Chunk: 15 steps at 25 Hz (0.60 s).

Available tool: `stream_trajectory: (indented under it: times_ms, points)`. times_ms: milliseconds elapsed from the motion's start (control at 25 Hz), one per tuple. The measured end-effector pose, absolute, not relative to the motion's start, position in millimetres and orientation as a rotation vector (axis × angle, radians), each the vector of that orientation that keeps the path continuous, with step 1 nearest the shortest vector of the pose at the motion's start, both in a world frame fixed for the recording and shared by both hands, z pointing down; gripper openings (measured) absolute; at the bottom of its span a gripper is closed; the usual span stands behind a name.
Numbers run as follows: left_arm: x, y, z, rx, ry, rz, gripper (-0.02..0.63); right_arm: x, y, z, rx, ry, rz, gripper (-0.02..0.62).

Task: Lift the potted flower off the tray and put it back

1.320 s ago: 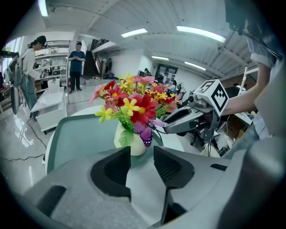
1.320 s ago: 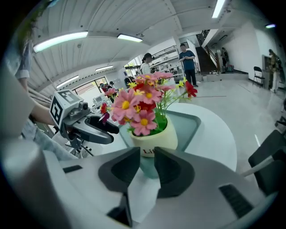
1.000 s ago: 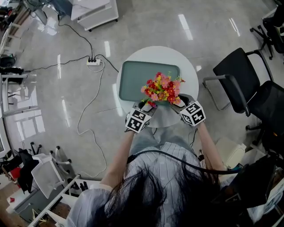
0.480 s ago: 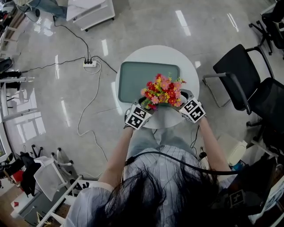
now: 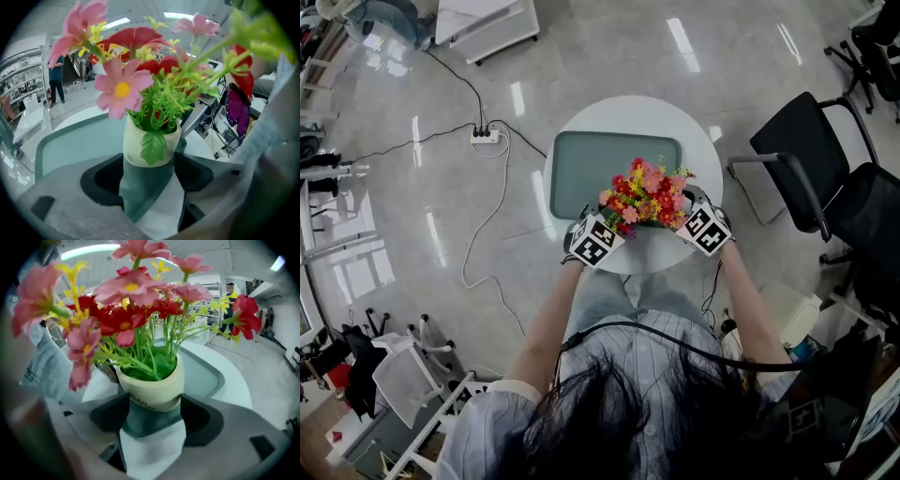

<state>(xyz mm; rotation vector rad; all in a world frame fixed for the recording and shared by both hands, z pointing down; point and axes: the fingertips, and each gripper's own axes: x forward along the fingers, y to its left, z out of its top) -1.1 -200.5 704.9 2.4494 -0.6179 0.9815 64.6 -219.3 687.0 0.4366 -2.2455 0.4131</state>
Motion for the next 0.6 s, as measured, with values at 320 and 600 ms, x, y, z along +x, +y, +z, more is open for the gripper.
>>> stream_trajectory:
  times_ms: [320, 600]
  points:
    - [3.8, -202.7, 715.2, 2.448, -0.599, 0.973, 0.331, 64.9, -222.1, 692.0, 0.488, -2.275, 0.46, 0.313]
    - [3.8, -204.3, 707.0, 2.467, -0.618, 0.985, 0.33, 64.5, -222.6, 685.9, 0.534, -2.276, 0.421, 0.311]
